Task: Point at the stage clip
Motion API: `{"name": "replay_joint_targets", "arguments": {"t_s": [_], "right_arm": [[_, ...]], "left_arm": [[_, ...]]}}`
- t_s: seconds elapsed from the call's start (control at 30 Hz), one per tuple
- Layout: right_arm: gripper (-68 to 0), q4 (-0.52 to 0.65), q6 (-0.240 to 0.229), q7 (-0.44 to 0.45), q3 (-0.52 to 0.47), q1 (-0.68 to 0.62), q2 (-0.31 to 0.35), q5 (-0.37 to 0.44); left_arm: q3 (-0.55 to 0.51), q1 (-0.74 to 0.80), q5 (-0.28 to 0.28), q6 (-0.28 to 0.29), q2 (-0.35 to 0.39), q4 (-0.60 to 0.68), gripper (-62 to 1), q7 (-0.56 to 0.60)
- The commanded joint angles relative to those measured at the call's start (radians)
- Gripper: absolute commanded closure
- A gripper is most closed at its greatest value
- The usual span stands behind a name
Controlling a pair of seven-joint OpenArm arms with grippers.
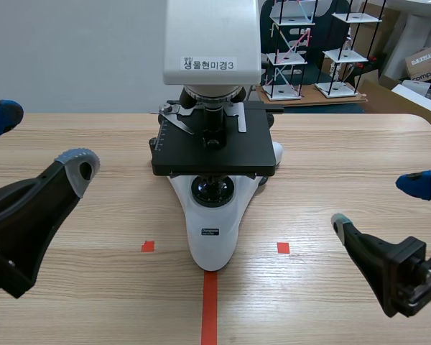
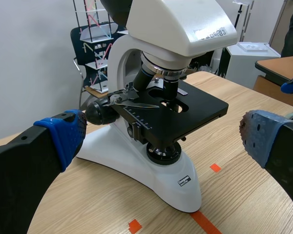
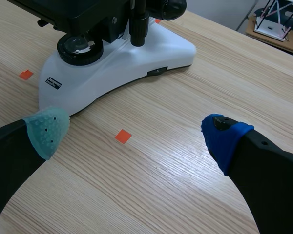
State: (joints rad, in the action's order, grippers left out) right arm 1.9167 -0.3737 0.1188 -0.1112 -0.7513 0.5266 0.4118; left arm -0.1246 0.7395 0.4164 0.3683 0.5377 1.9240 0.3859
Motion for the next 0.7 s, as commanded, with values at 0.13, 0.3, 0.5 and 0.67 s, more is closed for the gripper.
{"name": "replay_joint_targets", "arguments": {"t_s": [0.13,0.3,0.5,0.67], "right_arm": [[-59.5,0.014,0.004,0.019,-0.012,0.001,0.011,0.011],[-59.5,0.014,0.004,0.019,-0.012,0.001,0.011,0.011],[-59.5,0.014,0.003,0.018,-0.012,0.001,0.011,0.011],[-59.5,0.014,0.003,0.017,-0.012,0.000,0.011,0.011]], "left_arm": [[0.001,0.005,0.006,0.000,-0.003,0.005,-62.3,0.013],[0.000,0.005,0.006,-0.045,0.001,0.000,-55.5,0.013],[0.002,-0.036,0.006,-0.058,0.085,-0.045,-0.8,0.012],[0.006,-0.188,0.006,-0.060,0.137,-0.083,-1.2,-0.089]]}}
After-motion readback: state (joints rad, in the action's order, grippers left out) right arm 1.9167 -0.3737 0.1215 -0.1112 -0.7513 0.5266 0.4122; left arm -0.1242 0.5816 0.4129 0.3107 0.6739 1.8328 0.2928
